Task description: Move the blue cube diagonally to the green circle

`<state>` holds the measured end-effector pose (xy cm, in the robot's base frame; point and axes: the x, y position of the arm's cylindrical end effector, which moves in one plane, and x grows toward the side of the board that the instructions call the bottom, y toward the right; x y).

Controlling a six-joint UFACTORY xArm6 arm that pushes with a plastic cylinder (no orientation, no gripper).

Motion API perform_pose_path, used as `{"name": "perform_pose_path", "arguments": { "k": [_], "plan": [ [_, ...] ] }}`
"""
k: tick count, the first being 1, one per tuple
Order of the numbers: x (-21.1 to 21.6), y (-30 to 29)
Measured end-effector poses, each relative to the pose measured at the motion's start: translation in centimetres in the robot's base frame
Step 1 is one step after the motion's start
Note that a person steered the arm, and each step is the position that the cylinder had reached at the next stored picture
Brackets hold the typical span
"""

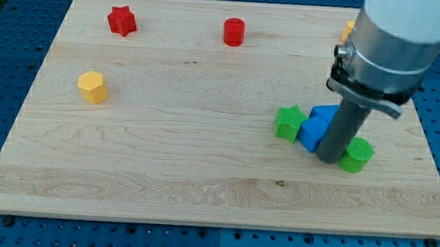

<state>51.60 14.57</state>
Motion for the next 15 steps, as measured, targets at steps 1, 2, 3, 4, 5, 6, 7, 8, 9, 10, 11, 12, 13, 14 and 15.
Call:
{"name": "perform_pose_path", "arguments": {
  "k": [1, 2, 3, 4, 5, 6, 7, 8, 9, 10, 11, 12, 13, 14, 15],
  "plan": [
    [-1.5, 0.0],
    [-0.6, 0.0],
    [1.1, -1.3],
    [-1.3, -1.6],
    [-5.7, -1.6],
    [-7.3, -1.6],
    [-7.3, -1.9],
    [-6.1, -2.8],
    [-6.7, -5.9],
    [-9.2, -9.3],
    [-11.0, -7.9],
    [-11.2, -0.8],
    [-11.1, 2.5],
    [-10.9, 2.9],
    [-9.8, 4.5]
  ]
}}
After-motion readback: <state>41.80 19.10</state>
